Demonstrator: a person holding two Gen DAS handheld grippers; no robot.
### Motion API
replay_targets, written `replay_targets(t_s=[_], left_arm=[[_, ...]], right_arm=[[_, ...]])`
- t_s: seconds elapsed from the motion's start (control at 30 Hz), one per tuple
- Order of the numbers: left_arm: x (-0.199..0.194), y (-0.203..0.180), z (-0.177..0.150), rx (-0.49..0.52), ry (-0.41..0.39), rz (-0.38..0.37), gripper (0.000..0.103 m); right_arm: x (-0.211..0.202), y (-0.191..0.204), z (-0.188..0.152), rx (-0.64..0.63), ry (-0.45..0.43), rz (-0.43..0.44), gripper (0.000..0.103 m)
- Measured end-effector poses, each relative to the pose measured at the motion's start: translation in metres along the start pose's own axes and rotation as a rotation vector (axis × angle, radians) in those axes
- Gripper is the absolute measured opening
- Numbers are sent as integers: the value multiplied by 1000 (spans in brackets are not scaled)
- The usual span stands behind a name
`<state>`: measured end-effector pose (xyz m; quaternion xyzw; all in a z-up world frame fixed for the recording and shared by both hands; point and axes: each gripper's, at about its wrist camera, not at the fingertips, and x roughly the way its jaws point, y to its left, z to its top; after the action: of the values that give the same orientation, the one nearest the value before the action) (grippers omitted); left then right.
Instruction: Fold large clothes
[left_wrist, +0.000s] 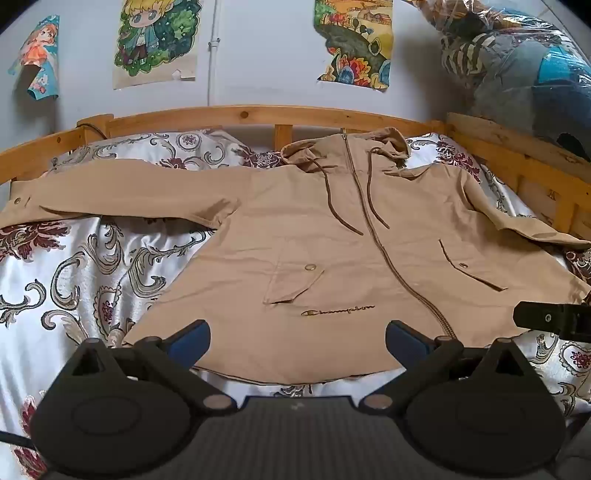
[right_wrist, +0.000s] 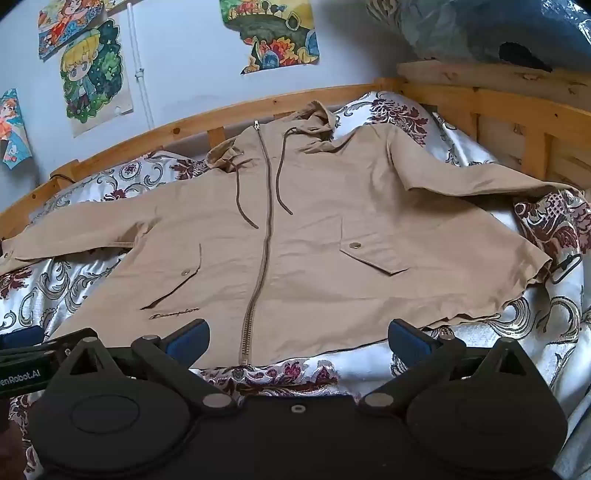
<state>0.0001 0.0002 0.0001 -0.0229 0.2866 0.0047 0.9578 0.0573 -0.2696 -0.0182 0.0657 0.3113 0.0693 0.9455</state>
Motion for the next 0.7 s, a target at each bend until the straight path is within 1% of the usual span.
replay_targets(t_s=[0.5, 0.53, 0.7], left_arm=[[0, 0, 0, 0, -4, 0, 102], [0, 0, 0, 0, -4, 0, 102], [-1, -1, -1, -1, 0, 3, 102]], right_arm=[[0, -3, 5, 8, 9, 6, 102], [2, -4, 0, 9, 10, 6, 102], [6, -5, -1, 15, 13, 3, 102]])
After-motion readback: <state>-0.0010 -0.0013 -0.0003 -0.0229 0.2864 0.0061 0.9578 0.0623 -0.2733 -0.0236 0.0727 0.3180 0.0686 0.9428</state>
